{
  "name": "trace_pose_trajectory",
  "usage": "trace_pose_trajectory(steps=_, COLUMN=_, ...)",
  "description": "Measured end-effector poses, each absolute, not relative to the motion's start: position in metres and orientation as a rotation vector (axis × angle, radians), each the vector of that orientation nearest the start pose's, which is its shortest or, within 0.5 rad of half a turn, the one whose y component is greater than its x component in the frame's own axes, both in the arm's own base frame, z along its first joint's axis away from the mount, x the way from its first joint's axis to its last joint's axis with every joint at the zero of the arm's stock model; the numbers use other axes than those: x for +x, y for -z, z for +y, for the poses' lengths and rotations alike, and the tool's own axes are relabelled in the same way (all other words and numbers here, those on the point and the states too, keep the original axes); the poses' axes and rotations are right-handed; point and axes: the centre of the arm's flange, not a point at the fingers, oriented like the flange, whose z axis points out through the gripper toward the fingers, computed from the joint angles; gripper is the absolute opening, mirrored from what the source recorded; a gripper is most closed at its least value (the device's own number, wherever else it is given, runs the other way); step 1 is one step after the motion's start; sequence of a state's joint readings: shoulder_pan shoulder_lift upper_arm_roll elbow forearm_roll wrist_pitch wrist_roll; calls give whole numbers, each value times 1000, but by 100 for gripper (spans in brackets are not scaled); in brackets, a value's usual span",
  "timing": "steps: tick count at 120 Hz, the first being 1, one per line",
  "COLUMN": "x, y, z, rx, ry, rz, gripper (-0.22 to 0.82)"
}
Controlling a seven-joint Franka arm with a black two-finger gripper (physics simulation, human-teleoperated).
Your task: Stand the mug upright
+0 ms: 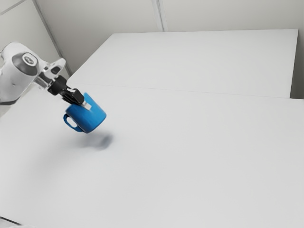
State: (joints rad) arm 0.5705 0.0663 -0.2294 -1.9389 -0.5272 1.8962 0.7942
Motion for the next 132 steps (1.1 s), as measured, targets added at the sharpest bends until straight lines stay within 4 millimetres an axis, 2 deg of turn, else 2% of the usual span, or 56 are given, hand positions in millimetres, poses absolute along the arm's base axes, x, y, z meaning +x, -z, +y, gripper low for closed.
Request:
trace_pose_trajectory(steps=21, x=548, y=-463, z=89, rx=-3398, ry=99, rz=608, gripper=-10)
trace_pose_trajectory(steps=34, x=532, y=-469, z=46, rx=-3321, ry=21, rz=642, gripper=-10)
trace_pose_trajectory(steps=40, x=521, y=-474, z=32, rx=-3288, ry=7, rz=637, gripper=-10)
trace_pose_trajectory(steps=61, x=490, y=-470, z=22, rx=-3243, ry=-21, rz=509, gripper=-10)
trace_pose_trajectory(steps=79, x=473, y=-454, z=2, rx=-3209, ry=12, rz=453, gripper=-10)
trace_pose_trajectory(steps=101, x=466, y=-426, z=-11, rx=-3187, ry=96, rz=382, gripper=-10)
trace_pose_trajectory(steps=132, x=470, y=-404, z=-18, rx=-3174, ry=226, rz=282, gripper=-10)
